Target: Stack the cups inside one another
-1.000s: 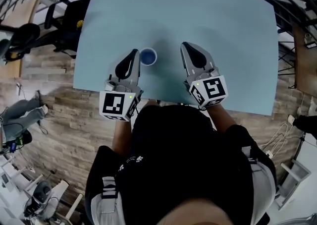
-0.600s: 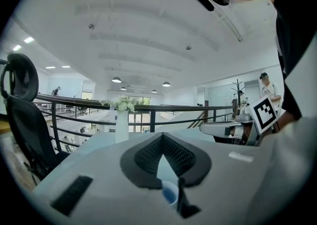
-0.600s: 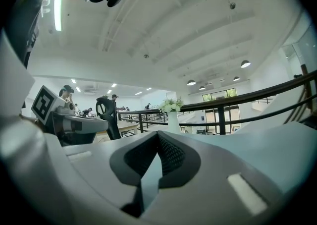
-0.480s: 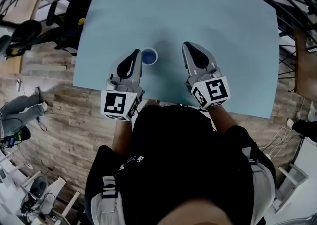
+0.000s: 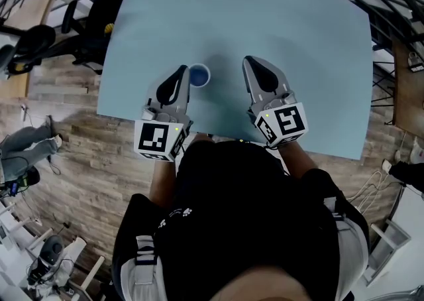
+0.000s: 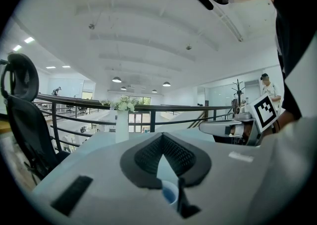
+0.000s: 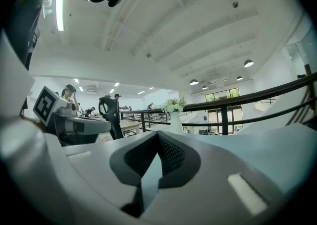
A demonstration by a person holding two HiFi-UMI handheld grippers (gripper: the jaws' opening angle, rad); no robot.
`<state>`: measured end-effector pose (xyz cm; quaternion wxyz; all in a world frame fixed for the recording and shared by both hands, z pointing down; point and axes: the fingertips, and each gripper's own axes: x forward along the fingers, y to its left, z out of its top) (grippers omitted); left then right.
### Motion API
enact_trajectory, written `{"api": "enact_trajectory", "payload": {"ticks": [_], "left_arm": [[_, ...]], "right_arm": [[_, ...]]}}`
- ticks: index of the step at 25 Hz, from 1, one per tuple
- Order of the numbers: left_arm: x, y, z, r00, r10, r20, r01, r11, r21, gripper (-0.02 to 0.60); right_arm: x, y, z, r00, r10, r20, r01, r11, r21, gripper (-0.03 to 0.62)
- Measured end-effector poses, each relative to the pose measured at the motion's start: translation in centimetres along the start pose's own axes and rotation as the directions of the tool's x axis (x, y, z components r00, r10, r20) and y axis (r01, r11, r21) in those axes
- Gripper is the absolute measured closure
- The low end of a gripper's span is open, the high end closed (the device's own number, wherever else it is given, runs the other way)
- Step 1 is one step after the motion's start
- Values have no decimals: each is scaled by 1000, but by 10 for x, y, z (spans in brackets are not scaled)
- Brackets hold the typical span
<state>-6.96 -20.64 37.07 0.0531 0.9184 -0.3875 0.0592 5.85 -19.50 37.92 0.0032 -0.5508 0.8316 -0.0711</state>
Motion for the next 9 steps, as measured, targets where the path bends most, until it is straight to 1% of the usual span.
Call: {"api": "enact_trajectory", "payload": {"ticks": [9], "left_arm": [[-4,2,-1,1000,6,-4,-6,1000,-12,588]], "right_arm": [[0,6,-1,1000,14,0,-14,1000,5,583]]}}
